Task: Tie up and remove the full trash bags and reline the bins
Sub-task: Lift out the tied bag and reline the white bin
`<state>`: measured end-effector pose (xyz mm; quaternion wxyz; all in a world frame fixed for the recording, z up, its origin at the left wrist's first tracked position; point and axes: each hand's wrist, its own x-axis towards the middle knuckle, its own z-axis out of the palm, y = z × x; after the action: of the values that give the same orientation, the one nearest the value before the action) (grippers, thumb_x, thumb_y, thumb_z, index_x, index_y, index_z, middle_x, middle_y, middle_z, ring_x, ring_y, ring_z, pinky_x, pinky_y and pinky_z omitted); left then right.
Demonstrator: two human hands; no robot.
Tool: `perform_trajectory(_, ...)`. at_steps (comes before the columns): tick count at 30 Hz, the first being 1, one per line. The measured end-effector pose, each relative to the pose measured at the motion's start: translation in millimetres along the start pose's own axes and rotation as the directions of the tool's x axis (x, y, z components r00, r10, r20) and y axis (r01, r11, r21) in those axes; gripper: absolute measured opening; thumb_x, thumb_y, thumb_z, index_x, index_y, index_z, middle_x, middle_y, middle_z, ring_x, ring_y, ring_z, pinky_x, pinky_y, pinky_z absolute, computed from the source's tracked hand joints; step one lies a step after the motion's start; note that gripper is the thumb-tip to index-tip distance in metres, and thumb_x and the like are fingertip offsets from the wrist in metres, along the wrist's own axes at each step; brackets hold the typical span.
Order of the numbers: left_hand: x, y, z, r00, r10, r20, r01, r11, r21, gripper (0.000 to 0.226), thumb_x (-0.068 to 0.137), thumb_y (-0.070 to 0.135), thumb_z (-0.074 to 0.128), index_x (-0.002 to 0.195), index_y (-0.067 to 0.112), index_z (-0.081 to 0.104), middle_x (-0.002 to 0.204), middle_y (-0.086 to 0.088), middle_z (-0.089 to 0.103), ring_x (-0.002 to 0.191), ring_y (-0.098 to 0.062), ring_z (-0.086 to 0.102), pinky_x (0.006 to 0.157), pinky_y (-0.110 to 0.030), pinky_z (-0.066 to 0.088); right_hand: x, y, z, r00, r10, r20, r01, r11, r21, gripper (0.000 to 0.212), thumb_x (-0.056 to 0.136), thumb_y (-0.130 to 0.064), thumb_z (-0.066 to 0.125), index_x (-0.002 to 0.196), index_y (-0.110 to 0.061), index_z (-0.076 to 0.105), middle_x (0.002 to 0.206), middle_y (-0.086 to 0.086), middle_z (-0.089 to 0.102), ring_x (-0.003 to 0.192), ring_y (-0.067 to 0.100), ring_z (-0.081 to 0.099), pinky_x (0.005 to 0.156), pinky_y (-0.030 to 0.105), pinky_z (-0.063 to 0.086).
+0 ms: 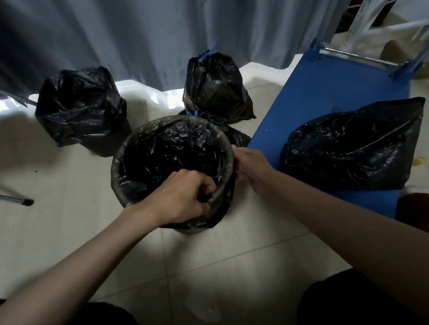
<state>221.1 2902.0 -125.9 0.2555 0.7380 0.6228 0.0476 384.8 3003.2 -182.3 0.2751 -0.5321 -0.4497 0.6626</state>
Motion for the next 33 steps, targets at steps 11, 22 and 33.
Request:
perform_trajectory(11,-7.1,-6.0,14.4,0.998,0.052,-0.042,-0.049,0.996,0.074,0.017,0.074,0.033,0.070,0.076,0.021,0.059,0.064,0.003,0.056,0.065,-0.016,0.050,0.067,-0.027,0.034,11.8,17.4,-13.5,0.991,-0.054,-0.119,-0.008,0.886,-0.464,0.027,0.095,-0.004,0.053,0.072,-0.011,0.064,0.067,0.002,0.056,0.061,0.012,0.050,0.049,0.016,0.043)
perform_trajectory(22,-1.7,-52.1,-15.3,0.983,-0.122,-0.138,0.158,0.941,0.298,0.051,0.090,0.062,0.046,0.130,0.031,0.057,0.131,0.004,0.052,0.122,-0.023,0.050,0.100,-0.041,0.042,-3.1,-30.5,29.7,0.672,-0.728,0.139,0.605,0.431,-0.670,0.015,0.092,-0.025,0.056,0.099,-0.017,0.068,0.101,0.002,0.055,0.094,0.017,0.051,0.081,0.027,0.043)
perform_trajectory(33,-14.1,-78.4,-39.5,0.971,-0.191,-0.144,0.231,0.908,0.350,0.052,0.084,0.063,0.057,0.123,0.030,0.062,0.126,0.000,0.060,0.117,-0.024,0.054,0.098,-0.037,0.044,-17.9,-37.3,22.5,0.720,-0.647,0.251,0.437,0.142,-0.888,0.030,0.084,-0.002,0.058,0.112,-0.011,0.056,0.115,0.007,0.044,0.095,0.024,0.046,0.070,0.040,0.049)
